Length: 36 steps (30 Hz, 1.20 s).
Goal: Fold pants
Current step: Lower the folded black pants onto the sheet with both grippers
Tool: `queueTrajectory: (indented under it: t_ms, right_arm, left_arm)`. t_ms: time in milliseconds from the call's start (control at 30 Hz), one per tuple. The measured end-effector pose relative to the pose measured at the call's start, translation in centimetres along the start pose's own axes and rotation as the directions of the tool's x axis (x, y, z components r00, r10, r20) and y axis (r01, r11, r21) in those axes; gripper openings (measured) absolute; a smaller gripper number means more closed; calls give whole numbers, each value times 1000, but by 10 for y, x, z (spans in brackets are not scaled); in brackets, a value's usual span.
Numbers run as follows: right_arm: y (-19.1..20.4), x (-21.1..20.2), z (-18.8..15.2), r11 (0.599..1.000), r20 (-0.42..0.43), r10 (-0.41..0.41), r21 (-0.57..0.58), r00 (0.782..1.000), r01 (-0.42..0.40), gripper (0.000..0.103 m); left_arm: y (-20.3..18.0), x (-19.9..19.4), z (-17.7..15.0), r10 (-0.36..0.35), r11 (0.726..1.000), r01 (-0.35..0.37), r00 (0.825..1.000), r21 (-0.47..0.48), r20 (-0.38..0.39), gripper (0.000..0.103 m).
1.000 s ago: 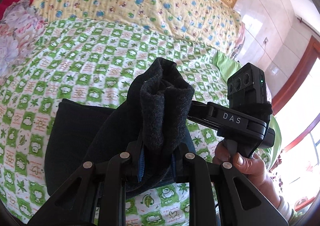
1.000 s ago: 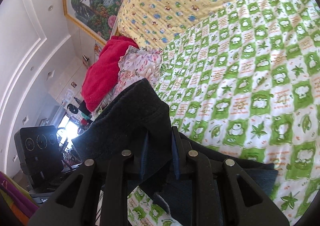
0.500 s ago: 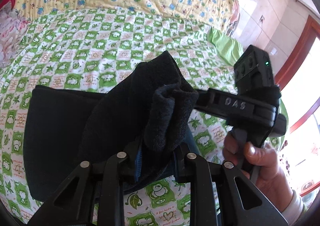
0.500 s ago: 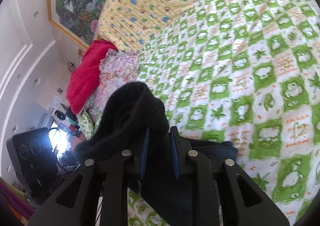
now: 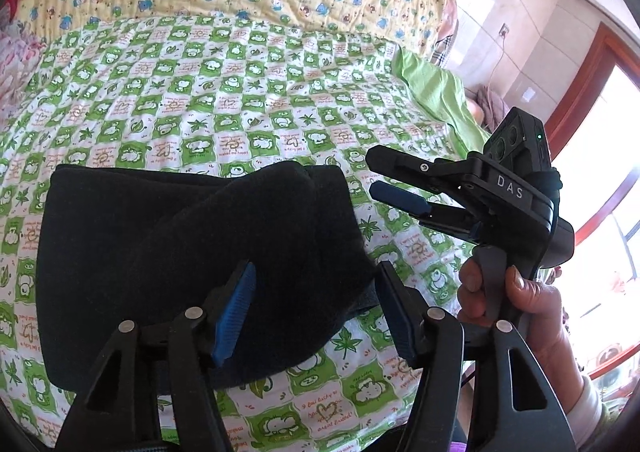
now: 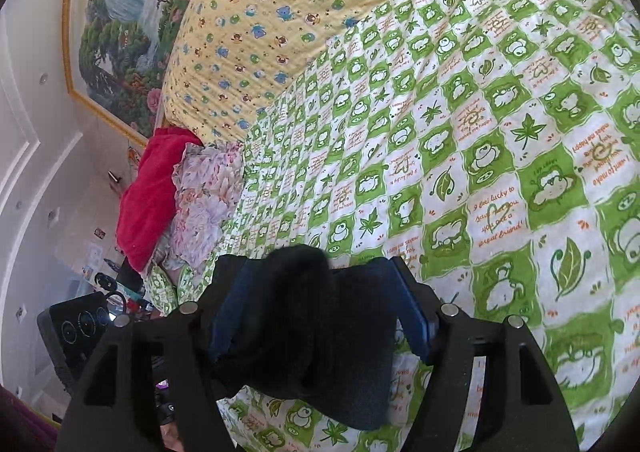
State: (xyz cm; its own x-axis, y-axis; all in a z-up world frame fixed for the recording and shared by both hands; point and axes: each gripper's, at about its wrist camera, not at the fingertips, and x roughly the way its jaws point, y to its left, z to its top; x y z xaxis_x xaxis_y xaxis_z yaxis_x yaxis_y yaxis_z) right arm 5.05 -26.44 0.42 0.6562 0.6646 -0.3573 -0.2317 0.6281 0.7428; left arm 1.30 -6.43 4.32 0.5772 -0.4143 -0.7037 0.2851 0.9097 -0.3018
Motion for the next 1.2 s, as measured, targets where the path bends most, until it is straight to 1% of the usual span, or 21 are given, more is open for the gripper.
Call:
queueTrajectory:
  t_ms: [100, 200, 333, 600, 667, 800, 900, 1067, 1200]
  right_arm:
    - [7, -4, -2, 1000, 11, -15, -5, 1000, 15, 70]
    - [15, -6, -4, 999, 14, -30, -28, 999, 31, 71]
    - [26, -5, -7, 996, 11, -63, -58, 998, 64, 75]
    - [41, 2, -17, 987, -16, -126, -104, 992, 123, 81]
    - [44, 4, -20, 984, -25, -142, -113, 990, 138, 84]
    - [49, 7, -25, 976, -34, -175, -135, 984, 169, 85]
    - [52, 8, -27, 972, -35, -192, -147, 981, 185, 86]
    - [55, 9, -32, 966, -36, -217, -150, 975, 210, 96]
    - [57, 10, -36, 965, -40, -226, -149, 973, 218, 96]
  left_arm:
    - [2, -9, -1, 10, 1000, -10, 1000, -2, 21, 65]
    - [9, -18, 0, 16, 1000, -15, 999, -23, 38, 66]
    - [24, -27, 0, 35, 998, -32, 998, -59, 51, 67]
    - [54, -36, -3, 76, 989, -68, 995, -130, 58, 68]
    - [61, -38, -4, 86, 986, -76, 994, -149, 62, 68]
    - [73, -41, -6, 99, 980, -87, 993, -181, 63, 68]
    - [78, -43, -8, 113, 975, -99, 991, -198, 64, 69]
    - [87, -46, -12, 134, 968, -117, 989, -222, 64, 69]
    - [96, -49, -14, 149, 961, -128, 987, -247, 66, 70]
